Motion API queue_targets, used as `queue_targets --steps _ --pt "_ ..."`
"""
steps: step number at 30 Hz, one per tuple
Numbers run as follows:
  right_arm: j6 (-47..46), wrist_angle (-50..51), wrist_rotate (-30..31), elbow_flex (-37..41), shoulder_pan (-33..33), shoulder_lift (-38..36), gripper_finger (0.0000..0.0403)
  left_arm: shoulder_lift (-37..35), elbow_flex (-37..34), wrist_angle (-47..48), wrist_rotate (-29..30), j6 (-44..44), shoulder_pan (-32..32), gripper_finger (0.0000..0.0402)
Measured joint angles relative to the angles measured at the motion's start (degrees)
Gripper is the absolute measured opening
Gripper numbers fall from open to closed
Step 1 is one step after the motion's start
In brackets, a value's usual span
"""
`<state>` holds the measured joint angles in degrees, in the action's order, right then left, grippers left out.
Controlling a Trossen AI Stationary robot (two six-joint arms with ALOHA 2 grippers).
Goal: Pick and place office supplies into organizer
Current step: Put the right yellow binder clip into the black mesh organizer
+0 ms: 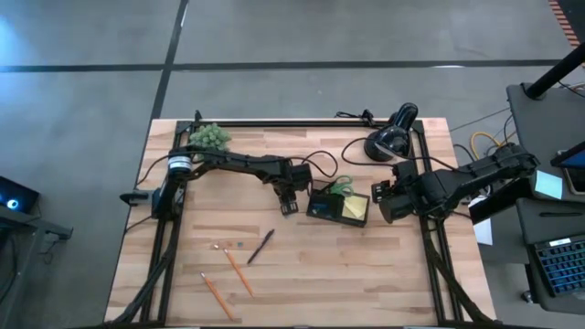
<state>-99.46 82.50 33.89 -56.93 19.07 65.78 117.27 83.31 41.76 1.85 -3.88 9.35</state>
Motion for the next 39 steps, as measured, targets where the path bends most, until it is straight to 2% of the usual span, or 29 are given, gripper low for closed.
queue_targets --steps 6,15,18,25,33,39 --pt "0.3 0.0 0.1 0.0 0.0 0.0 0.0219 0.0 0.0 0.4 0.2 -0.2 -0.1 0.0031" --pt "0.5 0.1 0.2 0.0 0.0 0.0 0.0219 -0.3 0.3 1.4 0.5 -0.3 -1.0 0.0042" --pt "0.6 0.2 0.2 0.0 0.0 0.0 0.0219 -0.7 0.4 4.5 0.4 -0.4 -1.4 0.0041" --pt "0.5 0.2 0.2 0.0 0.0 0.0 0.0219 -1.2 4.2 6.7 0.2 -4.7 -3.0 0.0040" --pt "2.4 0.4 -2.3 0.0 0.0 -0.1 0.0219 -1.2 11.4 6.6 0.1 -9.4 -8.7 0.0040" --pt "3.6 0.8 -3.3 0.0 0.0 -0.2 0.0219 -1.2 16.9 3.4 0.2 -13.8 -11.8 0.0040"
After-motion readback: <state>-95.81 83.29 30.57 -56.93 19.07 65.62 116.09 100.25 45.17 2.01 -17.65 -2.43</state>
